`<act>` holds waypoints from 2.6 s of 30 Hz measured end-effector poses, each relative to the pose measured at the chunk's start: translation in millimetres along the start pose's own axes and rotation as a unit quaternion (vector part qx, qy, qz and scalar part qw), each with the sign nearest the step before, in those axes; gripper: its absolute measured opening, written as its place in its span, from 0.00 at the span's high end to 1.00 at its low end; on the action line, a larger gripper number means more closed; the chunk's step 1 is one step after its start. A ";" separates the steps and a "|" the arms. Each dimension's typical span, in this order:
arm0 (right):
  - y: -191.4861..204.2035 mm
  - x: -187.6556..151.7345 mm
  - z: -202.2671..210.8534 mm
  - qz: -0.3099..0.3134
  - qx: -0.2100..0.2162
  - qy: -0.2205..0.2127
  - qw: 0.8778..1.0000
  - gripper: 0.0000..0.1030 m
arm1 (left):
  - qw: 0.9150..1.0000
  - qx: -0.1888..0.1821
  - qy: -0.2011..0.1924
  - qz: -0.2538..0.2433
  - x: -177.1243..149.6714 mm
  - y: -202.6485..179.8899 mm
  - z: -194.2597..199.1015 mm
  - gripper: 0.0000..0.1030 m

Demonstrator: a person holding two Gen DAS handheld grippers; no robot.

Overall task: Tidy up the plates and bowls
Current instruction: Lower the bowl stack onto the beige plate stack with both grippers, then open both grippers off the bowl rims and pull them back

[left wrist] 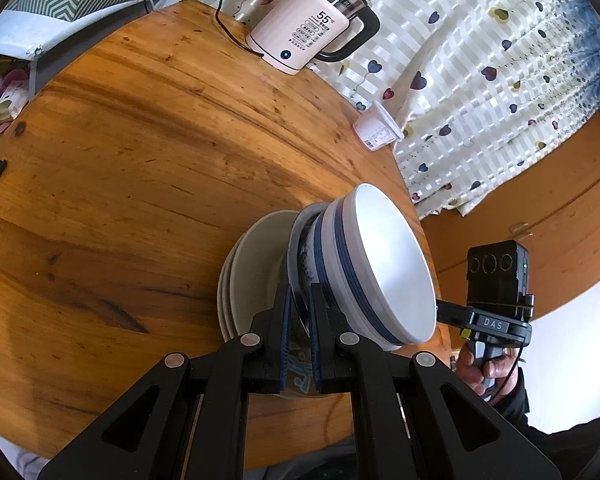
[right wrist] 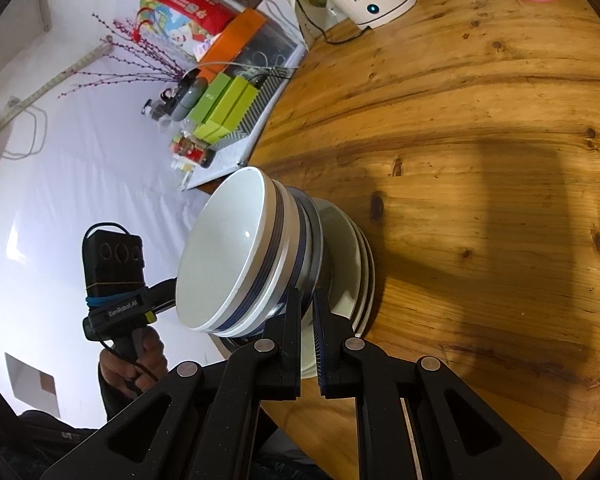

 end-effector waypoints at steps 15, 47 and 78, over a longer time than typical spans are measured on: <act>0.7 0.1 -1.3 -0.001 -0.004 0.003 1.000 0.92 | 1.000 0.001 0.000 0.002 0.0 2.0 -0.5 0.93; 9.1 2.8 -3.2 0.010 -0.030 0.001 1.000 0.91 | 1.000 0.010 -0.019 0.018 -3.6 5.3 1.0 0.93; 49.5 -34.9 9.4 0.074 -0.121 -0.039 0.989 0.52 | 0.983 0.162 -0.085 -0.035 -40.5 -38.2 22.6 0.60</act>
Point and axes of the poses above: each gripper's, at about its wrist camera, not at the fingertips, and z roughly against the way its jaws point, y to its left, x to its top, the point moved 4 cm from there along -z, roughly the way its jaws point, and after that the axes turned 12 degrees about y, right-handed, at the moved point
